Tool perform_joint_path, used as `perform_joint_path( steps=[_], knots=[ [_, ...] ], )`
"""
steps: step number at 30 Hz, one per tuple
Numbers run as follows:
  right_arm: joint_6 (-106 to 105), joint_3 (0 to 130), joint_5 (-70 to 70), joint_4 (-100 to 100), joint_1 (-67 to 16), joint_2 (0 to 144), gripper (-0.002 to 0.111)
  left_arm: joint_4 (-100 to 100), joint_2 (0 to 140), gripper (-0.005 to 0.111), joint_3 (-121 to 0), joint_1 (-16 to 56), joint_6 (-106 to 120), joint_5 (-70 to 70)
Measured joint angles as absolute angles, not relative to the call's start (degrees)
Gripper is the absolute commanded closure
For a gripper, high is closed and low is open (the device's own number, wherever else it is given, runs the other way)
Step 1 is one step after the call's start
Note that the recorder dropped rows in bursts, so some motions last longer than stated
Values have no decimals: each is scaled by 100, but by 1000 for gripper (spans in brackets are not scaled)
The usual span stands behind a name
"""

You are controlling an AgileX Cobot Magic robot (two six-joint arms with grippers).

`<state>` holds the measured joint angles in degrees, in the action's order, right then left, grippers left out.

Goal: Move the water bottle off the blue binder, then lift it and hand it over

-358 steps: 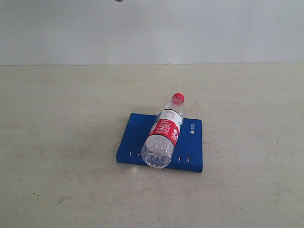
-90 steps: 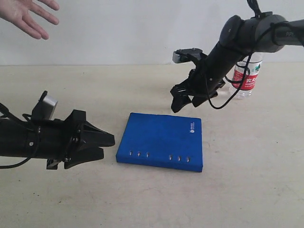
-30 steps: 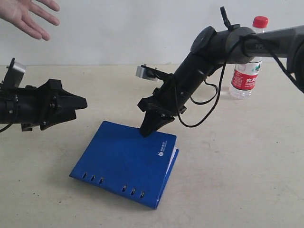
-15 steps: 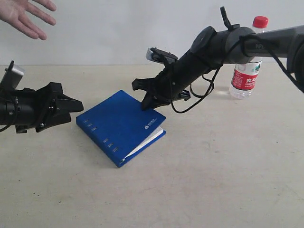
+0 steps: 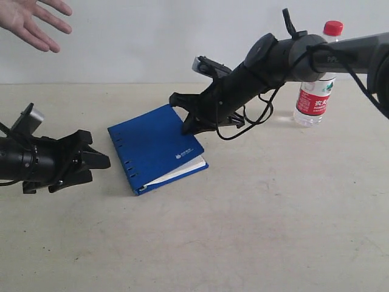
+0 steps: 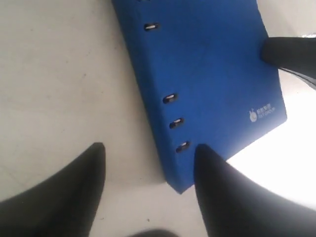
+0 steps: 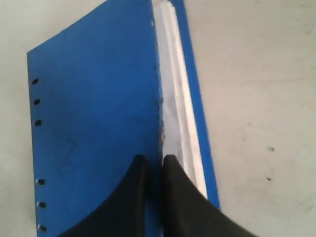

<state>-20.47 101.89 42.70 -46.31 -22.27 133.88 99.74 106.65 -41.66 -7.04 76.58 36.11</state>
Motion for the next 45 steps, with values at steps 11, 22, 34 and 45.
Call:
perform_joint_path(
  steps=[11,22,34,45],
  knots=[
    [-3694,10189,5833,-5953,-2227,13388,76,9974,10836,55,-4166,-701,7658,3665],
    [-4192,10178,6052,-6914,-2227,13693,108,9974,10836,55,-4166,-701,7658,3789],
    [-4737,10178,6877,-7617,-1667,13693,108,9974,10836,55,-4453,-701,7572,3652],
    [-4737,10178,6893,-7644,-1551,13598,108,9974,10836,55,-4975,-692,7829,4723]
  ],
)
